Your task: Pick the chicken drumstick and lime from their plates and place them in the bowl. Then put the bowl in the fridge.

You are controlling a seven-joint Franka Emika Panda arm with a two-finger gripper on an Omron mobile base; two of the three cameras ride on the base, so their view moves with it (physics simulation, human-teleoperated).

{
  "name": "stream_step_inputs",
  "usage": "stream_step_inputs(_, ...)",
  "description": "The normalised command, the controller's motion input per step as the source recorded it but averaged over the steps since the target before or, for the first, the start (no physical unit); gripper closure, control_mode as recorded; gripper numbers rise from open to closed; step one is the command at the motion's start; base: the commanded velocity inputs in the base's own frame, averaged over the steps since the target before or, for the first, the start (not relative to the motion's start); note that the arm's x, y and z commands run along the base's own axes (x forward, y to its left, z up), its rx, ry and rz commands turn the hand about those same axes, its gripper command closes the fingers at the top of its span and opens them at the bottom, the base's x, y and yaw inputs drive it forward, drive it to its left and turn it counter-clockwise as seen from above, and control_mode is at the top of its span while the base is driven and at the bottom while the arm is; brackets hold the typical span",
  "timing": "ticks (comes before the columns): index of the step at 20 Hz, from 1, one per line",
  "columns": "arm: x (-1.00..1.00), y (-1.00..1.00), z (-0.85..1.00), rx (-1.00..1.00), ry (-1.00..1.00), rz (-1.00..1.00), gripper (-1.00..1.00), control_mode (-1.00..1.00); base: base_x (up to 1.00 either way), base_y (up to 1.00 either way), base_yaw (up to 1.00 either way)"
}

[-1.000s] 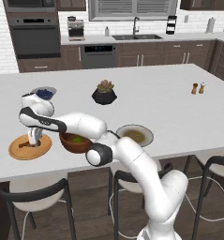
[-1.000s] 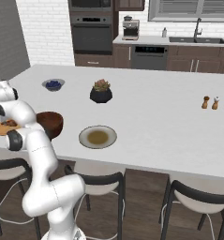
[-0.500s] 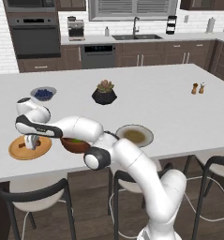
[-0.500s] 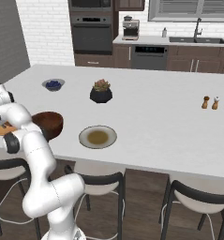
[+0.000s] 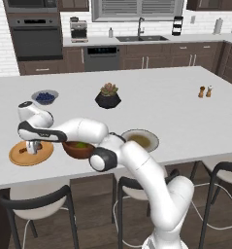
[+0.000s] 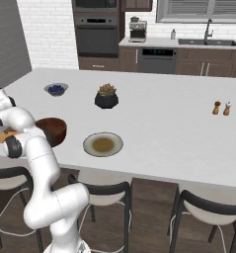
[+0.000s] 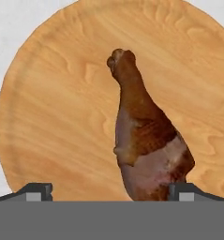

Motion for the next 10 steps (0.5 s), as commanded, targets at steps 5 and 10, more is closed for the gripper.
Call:
stream_step_inputs(5,0.16,0.10,0.00,-0.02,-0.07,0.00,-1.00,-1.00,0.00,0.00,0.00)
stream_step_inputs(10,0.23,0.12,0.03,-0.02,-0.08,0.00,-1.00,-1.00,0.00,0.00,0.00)
